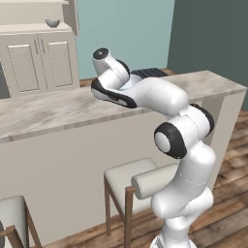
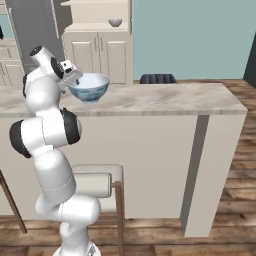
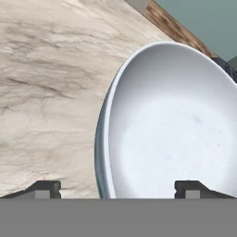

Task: Pick up the bowls from the cabinet and place each bowl in front of a stool on the dining counter.

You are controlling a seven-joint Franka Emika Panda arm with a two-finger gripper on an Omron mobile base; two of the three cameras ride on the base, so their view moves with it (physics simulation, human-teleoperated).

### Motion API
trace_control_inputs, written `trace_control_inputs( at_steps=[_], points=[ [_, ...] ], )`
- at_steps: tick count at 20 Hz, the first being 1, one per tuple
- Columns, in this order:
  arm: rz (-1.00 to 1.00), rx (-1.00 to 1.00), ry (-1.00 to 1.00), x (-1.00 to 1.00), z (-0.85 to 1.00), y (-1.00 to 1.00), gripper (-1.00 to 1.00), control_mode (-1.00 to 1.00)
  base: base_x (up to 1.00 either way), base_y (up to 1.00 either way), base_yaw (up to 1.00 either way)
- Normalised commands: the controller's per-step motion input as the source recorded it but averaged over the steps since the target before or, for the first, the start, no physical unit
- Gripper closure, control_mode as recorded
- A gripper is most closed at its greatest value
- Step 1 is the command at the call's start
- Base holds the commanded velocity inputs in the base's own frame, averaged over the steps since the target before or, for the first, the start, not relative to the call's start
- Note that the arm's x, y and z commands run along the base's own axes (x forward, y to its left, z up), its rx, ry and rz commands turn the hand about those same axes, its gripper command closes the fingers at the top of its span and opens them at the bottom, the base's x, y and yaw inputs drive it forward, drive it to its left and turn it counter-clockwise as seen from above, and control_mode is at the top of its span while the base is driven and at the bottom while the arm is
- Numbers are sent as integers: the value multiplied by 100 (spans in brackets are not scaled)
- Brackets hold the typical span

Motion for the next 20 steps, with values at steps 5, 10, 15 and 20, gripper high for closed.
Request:
trace_control_inputs(
  at_steps=[5, 10, 15, 20],
  points=[
    [-1, 7, -2, -29, 56, -13, -100, -100, 0, 0, 0],
    [-4, 1, -14, -82, 74, -2, -100, -100, 0, 0, 0],
    [-10, 9, -12, -100, 52, -28, -100, -100, 0, 0, 0],
    [-12, 22, -16, -100, 39, -54, -100, -100, 0, 0, 0]
  ],
)
